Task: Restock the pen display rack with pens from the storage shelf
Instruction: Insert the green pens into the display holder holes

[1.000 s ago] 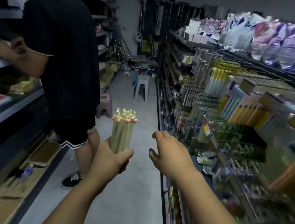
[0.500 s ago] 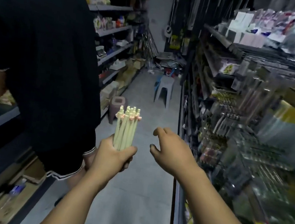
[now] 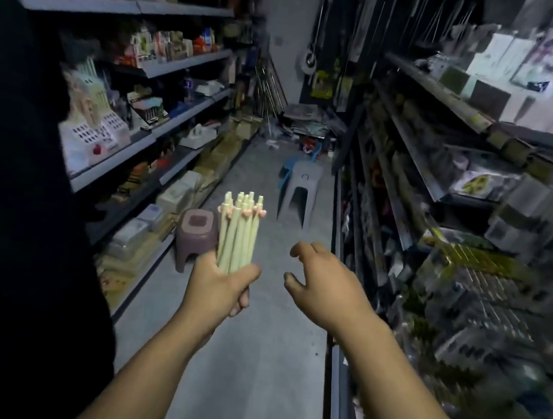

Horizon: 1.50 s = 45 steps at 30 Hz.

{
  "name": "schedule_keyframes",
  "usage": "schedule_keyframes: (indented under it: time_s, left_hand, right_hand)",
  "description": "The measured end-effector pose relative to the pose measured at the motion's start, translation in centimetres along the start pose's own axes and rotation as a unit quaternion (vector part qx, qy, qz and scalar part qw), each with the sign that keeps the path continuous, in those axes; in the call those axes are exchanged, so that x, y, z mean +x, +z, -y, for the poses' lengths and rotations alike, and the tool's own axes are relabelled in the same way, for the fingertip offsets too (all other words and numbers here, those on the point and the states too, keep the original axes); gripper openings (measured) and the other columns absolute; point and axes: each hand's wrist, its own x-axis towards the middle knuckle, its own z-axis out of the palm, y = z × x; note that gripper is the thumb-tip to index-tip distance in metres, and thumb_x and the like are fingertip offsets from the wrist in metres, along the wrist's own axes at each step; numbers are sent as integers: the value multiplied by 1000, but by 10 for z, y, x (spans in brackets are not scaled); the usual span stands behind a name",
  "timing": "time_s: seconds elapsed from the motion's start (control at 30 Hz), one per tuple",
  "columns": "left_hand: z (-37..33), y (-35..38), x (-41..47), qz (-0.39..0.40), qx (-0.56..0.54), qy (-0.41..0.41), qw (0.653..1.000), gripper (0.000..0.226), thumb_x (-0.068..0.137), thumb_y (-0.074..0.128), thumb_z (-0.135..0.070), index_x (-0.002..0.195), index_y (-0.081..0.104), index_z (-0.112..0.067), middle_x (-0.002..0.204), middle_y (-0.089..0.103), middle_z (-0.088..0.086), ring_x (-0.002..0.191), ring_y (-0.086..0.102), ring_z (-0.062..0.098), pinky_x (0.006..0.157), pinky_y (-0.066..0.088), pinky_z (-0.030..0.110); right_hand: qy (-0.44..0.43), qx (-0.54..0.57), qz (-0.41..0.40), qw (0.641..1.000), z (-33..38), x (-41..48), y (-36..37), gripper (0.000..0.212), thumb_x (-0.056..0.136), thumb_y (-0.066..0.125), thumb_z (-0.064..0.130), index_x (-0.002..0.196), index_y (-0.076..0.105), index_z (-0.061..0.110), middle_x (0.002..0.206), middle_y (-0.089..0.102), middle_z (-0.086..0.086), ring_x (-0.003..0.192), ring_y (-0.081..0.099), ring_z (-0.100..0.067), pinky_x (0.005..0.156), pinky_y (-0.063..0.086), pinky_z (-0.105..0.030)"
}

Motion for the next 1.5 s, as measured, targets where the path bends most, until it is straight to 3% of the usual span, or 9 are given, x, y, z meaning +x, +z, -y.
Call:
schedule_keyframes:
  time_s: [0.17,0.33,0.47,0.57,0.67,0.83,1.03,1.2,1.5]
  left_hand:
    - [17,40,134,-36,-18,-7,999,28,72,69,-21,89,62,1,52,54,20,43,41,23,42,32,26]
    - [19,65,240,-98,-61,-3,993,21,86,78,-8,85,58,-5,53,51,16,39,41,19,42,31,23]
    - [3,70,309,-127,-75,6,989,31,78,82,-21,86,59,-2,52,51,16,40,41,18,41,29,22]
    - [-2,60,357,-166,-73,25,983,21,90,77,-8,76,61,-6,49,50,15,39,38,19,42,28,21]
    - [4,40,406,-199,-72,24,977,35,92,73,-5,63,64,-23,48,49,15,38,36,19,42,27,22]
    - [22,-11,507,-277,-73,14,958,19,90,75,-7,79,59,-5,52,50,17,37,38,19,39,30,22]
    - [19,-70,625,-322,-74,0,944,24,90,75,-4,74,57,-10,49,51,7,40,40,19,42,32,24]
    - [22,-111,707,-350,-70,-5,934,24,92,72,-2,75,55,-4,48,48,15,36,38,17,40,31,24]
    - [47,-178,808,-471,-123,-13,873,15,88,73,1,80,60,4,51,43,17,42,31,17,43,26,22]
  right_hand:
    - [-21,9,9,1000,-62,133,20,43,99,52,38,138,47,21,136,54,-2,117,57,-26,87,54,-42]
    - [-92,46,42,994,-106,270,28,42,99,53,37,139,49,21,138,54,-1,121,55,-23,92,51,-37]
    - [-163,77,78,981,-105,374,30,35,98,54,34,131,53,21,132,56,-3,116,57,-25,91,52,-40]
    - [-216,81,95,969,-90,445,40,34,97,55,32,129,54,20,128,55,-3,112,58,-26,89,53,-42]
    - [-254,91,110,957,-70,510,57,31,97,56,32,125,55,20,125,55,-2,110,58,-25,88,53,-42]
    - [-285,103,136,943,-28,618,94,24,94,56,29,116,54,21,119,56,-2,103,59,-26,83,54,-43]
    - [-316,138,157,926,34,739,120,27,95,58,30,120,55,20,124,57,-2,111,59,-25,89,53,-42]
    - [-355,162,173,904,74,831,149,23,96,59,30,115,56,16,119,57,-5,107,57,-26,88,52,-44]
    - [-449,253,266,815,162,972,218,9,98,60,28,106,59,25,101,59,10,92,59,-11,83,54,-38]
